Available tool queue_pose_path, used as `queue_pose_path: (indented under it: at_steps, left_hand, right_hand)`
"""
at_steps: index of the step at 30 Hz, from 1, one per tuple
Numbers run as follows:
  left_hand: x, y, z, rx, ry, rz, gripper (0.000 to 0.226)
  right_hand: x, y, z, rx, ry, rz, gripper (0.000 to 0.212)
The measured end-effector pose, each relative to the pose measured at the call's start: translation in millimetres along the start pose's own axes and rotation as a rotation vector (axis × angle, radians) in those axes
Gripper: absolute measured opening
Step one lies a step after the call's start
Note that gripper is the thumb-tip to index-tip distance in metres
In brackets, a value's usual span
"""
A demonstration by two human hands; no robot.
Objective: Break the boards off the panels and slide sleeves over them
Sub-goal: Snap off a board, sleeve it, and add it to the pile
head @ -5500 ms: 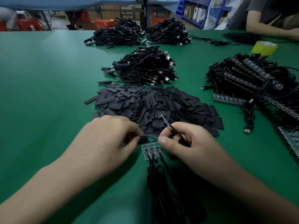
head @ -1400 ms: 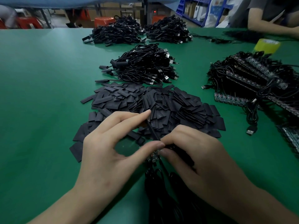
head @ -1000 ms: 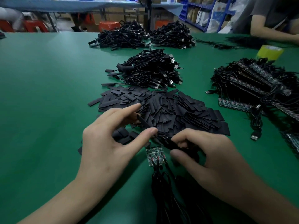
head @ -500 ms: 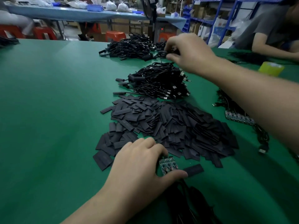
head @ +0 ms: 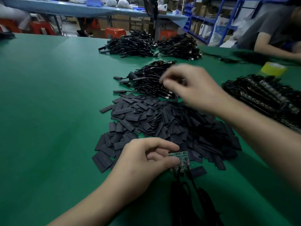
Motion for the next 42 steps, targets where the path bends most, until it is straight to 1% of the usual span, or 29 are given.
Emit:
queue_pose_path:
  at_steps: [2, 5, 6, 8, 10, 14, 15, 18, 19, 23, 25, 27, 28, 30, 32, 33, 35, 37, 39, 40, 42]
  left_hand:
    - [-1.4, 2.4, 1.5, -0.031, -0.013, -0.100, 0.027]
    - [-6.1, 6.1, -0.2, -0.088, -0.050, -0.187, 0.034]
    - [-7.9, 7.0, -1.2, -0.103, -0.065, -0.204, 0.034]
    - [-11.0, 6.8, -3.6, -0.117, -0.092, -0.246, 0.036]
    - [-12.2, 4.4, -5.1, -0.112, -0.097, -0.270, 0.033]
    - [-14.7, -2.0, -7.1, -0.056, -0.105, -0.224, 0.019]
    - [-15.8, -2.7, -7.2, -0.043, -0.110, -0.204, 0.019]
    - [-17.5, -3.2, -7.0, -0.022, -0.115, -0.176, 0.019]
    - [-17.8, -3.8, -6.9, -0.018, -0.115, -0.178, 0.019]
    - [-18.9, -3.5, -4.8, -0.023, -0.133, -0.216, 0.019]
    - [-19.8, 0.3, -3.4, -0.050, -0.138, -0.245, 0.017]
    - [-23.9, 4.2, -3.4, -0.070, -0.154, -0.240, 0.013]
    - [-27.9, 5.3, -4.4, -0.074, -0.176, -0.226, 0.012]
    - [-39.4, 5.4, -7.2, -0.063, -0.243, -0.197, 0.009]
    - [-55.7, -0.3, -12.5, -0.011, -0.344, -0.174, 0.009]
    - [-63.9, -4.1, -16.0, 0.019, -0.398, -0.160, 0.009]
    - [-75.9, -11.6, -22.3, 0.069, -0.467, -0.164, 0.008]
    - [-84.1, -14.6, -26.1, 0.088, -0.504, -0.192, 0.007]
    - [-88.3, -9.1, -28.1, 0.009, -0.553, -0.092, 0.006]
    - [-87.0, -4.6, -27.5, -0.051, -0.561, -0.022, 0.005]
    - [-77.3, 7.5, -24.3, -0.172, -0.519, 0.047, 0.007]
  right_hand:
    - [0.0, -13.8, -53.3, 0.086, -0.071, 0.136, 0.020]
    - [-5.2, -34.3, -111.8, 0.194, -0.208, 0.373, 0.040]
    - [-5.3, -41.6, -123.8, 0.224, -0.242, 0.432, 0.044]
    - [-2.1, -54.8, -138.5, 0.261, -0.277, 0.546, 0.042]
    - [0.5, -60.9, -144.5, 0.228, -0.283, 0.676, 0.041]
    - [-1.4, -67.3, -151.2, 0.166, -0.321, 0.851, 0.023]
    - [-2.3, -70.1, -152.5, 0.167, -0.331, 0.896, 0.023]
    - [-2.4, -75.4, -152.6, 0.163, -0.336, 0.995, 0.032]
    - [-2.5, -76.3, -152.3, 0.160, -0.339, 1.024, 0.032]
    - [-2.1, -81.8, -153.0, 0.173, -0.360, 1.187, 0.017]
    - [-4.1, -88.0, -155.3, 0.191, -0.397, 1.253, 0.021]
    - [-9.2, -91.7, -158.0, 0.169, -0.443, 1.238, 0.025]
    - [-12.7, -90.5, -158.5, 0.138, -0.449, 1.181, 0.025]
    - [-17.8, -83.3, -158.3, 0.061, -0.411, 0.977, 0.030]
    - [-11.5, -75.6, -157.1, 0.031, -0.304, 0.752, 0.032]
    - [-4.9, -75.4, -156.3, 0.045, -0.248, 0.682, 0.028]
    - [12.5, -86.0, -157.4, 0.143, -0.159, 0.659, 0.010]
    - [27.1, -96.2, -159.8, 0.231, -0.084, 0.606, 0.016]
    - [27.8, -86.9, -157.8, 0.206, -0.056, 0.555, 0.028]
    - [22.5, -77.7, -155.4, 0.159, -0.085, 0.579, 0.031]
    - [8.9, -63.9, -153.9, 0.104, -0.170, 0.733, 0.036]
Point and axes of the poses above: each hand's wrist, its own z-axis towards the middle knuckle, its own y-axis out of the back of the hand, x = y × z, the point moved 10 cm from there along z, towards the middle knuckle, and after that the axes turned 4 degrees about x, right-handed, at the moved point
